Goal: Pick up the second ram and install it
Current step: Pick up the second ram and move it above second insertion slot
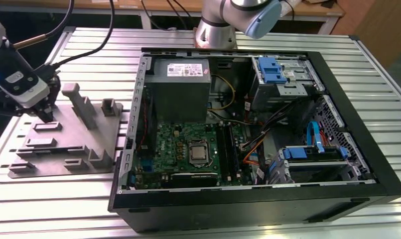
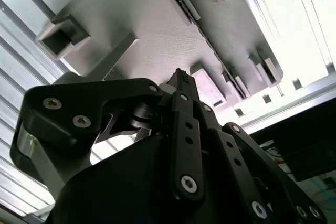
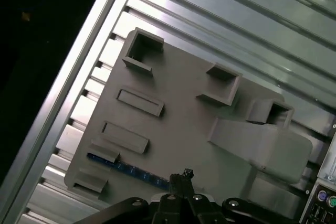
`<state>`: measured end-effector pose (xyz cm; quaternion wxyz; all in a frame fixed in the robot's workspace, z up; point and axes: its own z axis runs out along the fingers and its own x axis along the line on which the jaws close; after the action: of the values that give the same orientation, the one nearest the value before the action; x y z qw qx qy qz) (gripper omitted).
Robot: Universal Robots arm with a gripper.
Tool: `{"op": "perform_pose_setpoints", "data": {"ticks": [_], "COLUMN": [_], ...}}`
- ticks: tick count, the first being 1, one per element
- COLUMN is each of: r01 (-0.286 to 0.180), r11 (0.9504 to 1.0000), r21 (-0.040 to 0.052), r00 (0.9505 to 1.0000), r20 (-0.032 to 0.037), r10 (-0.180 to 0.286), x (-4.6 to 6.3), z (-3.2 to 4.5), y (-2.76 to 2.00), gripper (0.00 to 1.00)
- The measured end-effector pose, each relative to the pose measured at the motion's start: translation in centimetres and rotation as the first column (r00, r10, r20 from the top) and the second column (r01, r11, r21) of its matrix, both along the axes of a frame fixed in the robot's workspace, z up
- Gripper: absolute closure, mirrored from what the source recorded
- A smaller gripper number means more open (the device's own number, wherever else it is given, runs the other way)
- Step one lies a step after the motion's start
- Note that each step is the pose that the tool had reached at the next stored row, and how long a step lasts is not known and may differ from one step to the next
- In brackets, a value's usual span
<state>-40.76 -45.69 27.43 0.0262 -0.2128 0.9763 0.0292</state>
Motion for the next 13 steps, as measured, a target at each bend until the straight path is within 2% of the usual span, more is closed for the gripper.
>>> {"op": "perform_pose_setpoints", "data": {"ticks": [4, 7, 10, 13], "r01": [-0.072, -0.127, -0.18, -0.234], "r11": [0.9974, 0.9919, 0.9837, 0.9722], "r21": [0.0, 0.0, 0.0, 0.0], "r00": [0.9974, 0.9919, 0.9837, 0.9722], "r20": [0.0, 0.0001, 0.0, 0.0001], "r10": [0.072, 0.127, 0.18, 0.234], "x": [0.0, 0.0, 0.0, 0.0], "z": [-0.14, -0.26, -0.37, -0.49], "y": [0.0, 0.0, 0.0, 0.0], "gripper": [0.9, 0.9, 0.9, 0.9]}}
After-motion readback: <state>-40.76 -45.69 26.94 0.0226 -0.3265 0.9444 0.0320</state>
